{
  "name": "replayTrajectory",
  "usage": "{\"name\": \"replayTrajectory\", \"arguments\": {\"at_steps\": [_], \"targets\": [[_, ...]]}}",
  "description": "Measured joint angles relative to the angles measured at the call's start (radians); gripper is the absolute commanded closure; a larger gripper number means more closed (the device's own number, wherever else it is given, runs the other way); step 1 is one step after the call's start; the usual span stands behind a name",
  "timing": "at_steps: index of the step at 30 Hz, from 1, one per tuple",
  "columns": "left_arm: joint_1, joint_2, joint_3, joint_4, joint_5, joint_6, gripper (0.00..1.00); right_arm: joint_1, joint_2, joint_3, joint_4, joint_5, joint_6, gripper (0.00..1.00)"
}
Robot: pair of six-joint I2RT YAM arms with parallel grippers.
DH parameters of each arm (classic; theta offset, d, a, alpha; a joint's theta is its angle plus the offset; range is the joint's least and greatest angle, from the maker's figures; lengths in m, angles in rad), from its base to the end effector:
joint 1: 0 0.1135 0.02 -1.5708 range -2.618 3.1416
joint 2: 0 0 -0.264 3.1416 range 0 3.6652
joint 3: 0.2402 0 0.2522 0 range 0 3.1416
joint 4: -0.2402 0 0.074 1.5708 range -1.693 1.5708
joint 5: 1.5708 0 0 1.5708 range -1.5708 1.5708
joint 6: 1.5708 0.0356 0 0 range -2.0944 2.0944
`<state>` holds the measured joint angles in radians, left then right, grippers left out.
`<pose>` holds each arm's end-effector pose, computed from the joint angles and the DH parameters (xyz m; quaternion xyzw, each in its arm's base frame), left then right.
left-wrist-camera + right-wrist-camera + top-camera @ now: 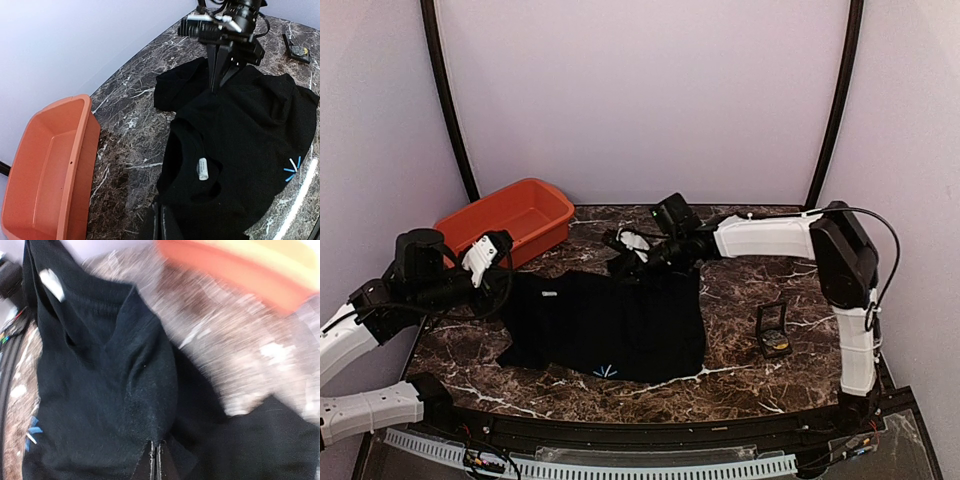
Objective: Pin the brooch onto the clothing
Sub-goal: Pick up the crumped clothing from the center of the board.
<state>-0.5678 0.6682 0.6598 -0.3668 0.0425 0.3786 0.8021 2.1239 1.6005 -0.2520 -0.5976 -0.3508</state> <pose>0.1342 -0.0874 0.2949 0.3873 0.7301 -0.0706 0.5585 0.3156 0.3552 0.1953 -0.5758 0.6766 0.3473 0.3000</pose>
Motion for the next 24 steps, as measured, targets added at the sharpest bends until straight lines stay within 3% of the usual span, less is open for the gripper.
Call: {"name": "replayTrajectory", "arguments": {"at_steps": [9, 17, 24], "targets": [[0.0, 0.13, 0.231, 0.101, -0.135, 0.035, 0.99, -0.021, -0.375, -0.19, 0.33, 0.302, -0.017, 1.0], [-0.019, 0.35, 0.571, 0.22, -0.133, 0.129, 0.99, -0.015, -0.615, -0.209, 0.422, 0.488, -0.146, 1.0], [-0.101, 0.386, 0.754, 0.262, -0.093, 0.235, 0.99, 0.047, -0.83, -0.229, 0.469, 0.587, -0.302, 1.0]]}}
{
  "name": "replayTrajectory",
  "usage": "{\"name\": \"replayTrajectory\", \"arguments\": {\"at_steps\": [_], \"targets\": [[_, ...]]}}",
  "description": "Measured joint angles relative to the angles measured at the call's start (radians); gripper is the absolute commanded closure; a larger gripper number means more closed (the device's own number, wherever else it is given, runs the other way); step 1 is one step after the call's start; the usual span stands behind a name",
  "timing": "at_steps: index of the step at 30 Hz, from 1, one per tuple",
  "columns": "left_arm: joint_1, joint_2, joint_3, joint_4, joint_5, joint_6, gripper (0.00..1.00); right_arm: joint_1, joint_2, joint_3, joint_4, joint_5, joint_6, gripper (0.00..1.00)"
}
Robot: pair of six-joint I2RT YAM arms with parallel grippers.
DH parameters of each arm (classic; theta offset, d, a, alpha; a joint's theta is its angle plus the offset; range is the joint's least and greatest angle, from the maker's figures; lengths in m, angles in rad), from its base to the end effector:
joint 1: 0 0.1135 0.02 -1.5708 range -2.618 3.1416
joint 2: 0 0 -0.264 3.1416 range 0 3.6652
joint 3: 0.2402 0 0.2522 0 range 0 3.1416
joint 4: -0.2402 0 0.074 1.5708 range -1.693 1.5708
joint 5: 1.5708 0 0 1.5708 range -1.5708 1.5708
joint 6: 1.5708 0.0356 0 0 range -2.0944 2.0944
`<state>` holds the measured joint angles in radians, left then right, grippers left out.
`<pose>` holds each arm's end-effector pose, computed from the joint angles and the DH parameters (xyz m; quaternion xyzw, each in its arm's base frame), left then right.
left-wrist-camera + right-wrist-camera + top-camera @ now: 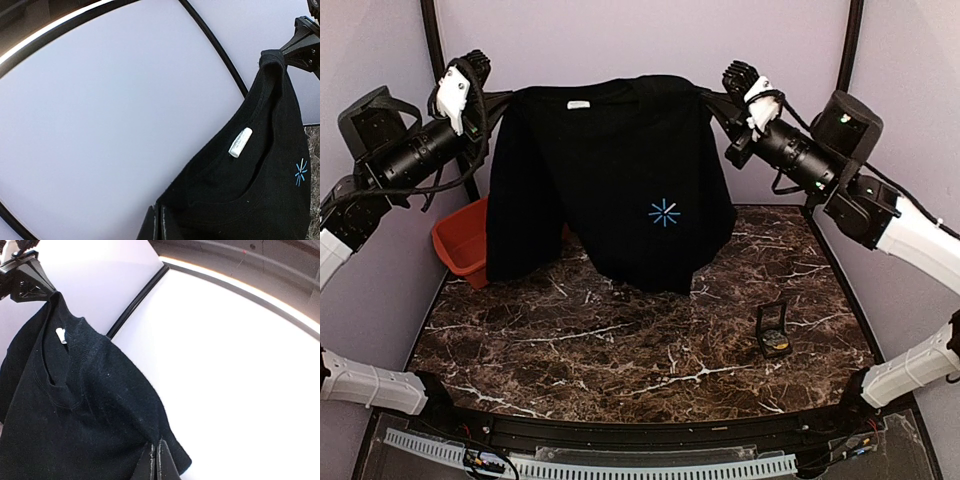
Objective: Pin the brooch onto the clothing
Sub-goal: Pick up the crumped clothing from the center of the board, then place the crumpled clothing at the center of the board.
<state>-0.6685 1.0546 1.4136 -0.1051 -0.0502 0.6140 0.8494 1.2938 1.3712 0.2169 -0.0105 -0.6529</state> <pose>0.1612 -0.1250 0.5129 0.3500 0.5021 -0.0062 0.7908 0.1928 0.2197 0.4780 -0.4097 0.4326 0.0819 0.7990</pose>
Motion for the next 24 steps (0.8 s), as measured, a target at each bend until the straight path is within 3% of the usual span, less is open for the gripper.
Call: {"name": "replayTrajectory", "arguments": {"at_steps": [5, 12, 18, 24], "targets": [[-0.06, -0.011, 0.037, 0.014, -0.003, 0.088, 0.99, 0.061, -0.091, -0.039, 0.029, 0.012, -0.095, 1.0], [-0.128, -0.009, 0.037, 0.121, -0.081, 0.25, 0.99, 0.069, -0.09, -0.049, 0.069, 0.055, -0.152, 1.0], [-0.143, 0.089, 0.026, 0.289, -0.277, 0.398, 0.99, 0.058, 0.049, -0.04, 0.206, 0.245, -0.246, 1.0], [-0.061, 0.194, -0.166, 0.424, -0.427, 0.395, 0.99, -0.093, 0.219, -0.04, 0.217, 0.349, -0.172, 1.0]]}}
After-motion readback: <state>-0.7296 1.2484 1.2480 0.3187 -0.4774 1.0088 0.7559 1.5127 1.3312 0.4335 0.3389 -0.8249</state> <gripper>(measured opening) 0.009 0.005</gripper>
